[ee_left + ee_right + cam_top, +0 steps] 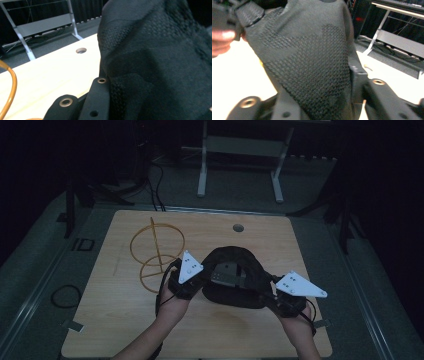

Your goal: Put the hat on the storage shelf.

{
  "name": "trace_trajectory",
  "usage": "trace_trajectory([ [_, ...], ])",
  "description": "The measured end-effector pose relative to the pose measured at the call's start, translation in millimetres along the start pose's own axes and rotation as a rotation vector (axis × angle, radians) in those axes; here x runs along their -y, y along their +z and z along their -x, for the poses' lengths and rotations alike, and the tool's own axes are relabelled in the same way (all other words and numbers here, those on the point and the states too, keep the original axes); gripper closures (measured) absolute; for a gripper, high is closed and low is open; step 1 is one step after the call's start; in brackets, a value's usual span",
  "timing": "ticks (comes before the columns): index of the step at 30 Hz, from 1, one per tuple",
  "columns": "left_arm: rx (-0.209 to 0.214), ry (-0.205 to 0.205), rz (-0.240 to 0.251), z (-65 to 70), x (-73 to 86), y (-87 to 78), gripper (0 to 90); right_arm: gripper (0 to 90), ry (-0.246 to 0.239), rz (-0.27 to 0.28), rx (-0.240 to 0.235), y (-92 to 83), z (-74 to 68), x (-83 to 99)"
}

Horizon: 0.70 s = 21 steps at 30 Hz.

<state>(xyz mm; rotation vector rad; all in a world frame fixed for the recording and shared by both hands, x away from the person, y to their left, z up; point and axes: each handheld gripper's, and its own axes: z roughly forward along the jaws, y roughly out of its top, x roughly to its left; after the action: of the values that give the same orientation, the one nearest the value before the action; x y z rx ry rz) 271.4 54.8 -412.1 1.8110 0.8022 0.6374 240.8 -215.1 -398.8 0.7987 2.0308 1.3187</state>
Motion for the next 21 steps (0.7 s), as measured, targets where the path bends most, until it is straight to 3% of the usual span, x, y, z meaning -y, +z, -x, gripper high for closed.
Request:
trace_trajectory([
  [6,0.0,0.025,0.018,-1.4,-9.4,-3.0,89.2,42.8,-0.006,-0.029,-0.057,-12.7,-1.5,12.7],
  [9,-0.006,0.053,0.019,0.9,-11.7,-4.1,89.2,38.4,-0.022,-0.043,-0.107,-21.3,-4.4,19.8],
  [12,-0.005,0.049,0.027,1.5,-13.0,-5.0,89.1,34.2,-0.028,-0.064,-0.164,-30.3,-8.9,27.6],
  [14,0.009,0.055,0.04,1.9,-13.7,-5.5,89.1,32.7,-0.017,-0.05,-0.218,-38.5,-9.3,31.7],
  [17,0.041,0.09,0.071,2.8,-13.8,-7.4,89.2,32.7,-0.01,-0.015,-0.248,-54.2,-5.9,32.3],
  [18,0.028,0.106,0.07,3.7,-14.0,-8.1,89.1,34.2,-0.003,0.001,-0.258,-59.9,-3.0,30.6],
  [21,0.061,0.132,0.073,2.5,-14.7,-10.7,89.1,36.7,-0.033,0.047,-0.269,-74.1,6.6,23.8],
])
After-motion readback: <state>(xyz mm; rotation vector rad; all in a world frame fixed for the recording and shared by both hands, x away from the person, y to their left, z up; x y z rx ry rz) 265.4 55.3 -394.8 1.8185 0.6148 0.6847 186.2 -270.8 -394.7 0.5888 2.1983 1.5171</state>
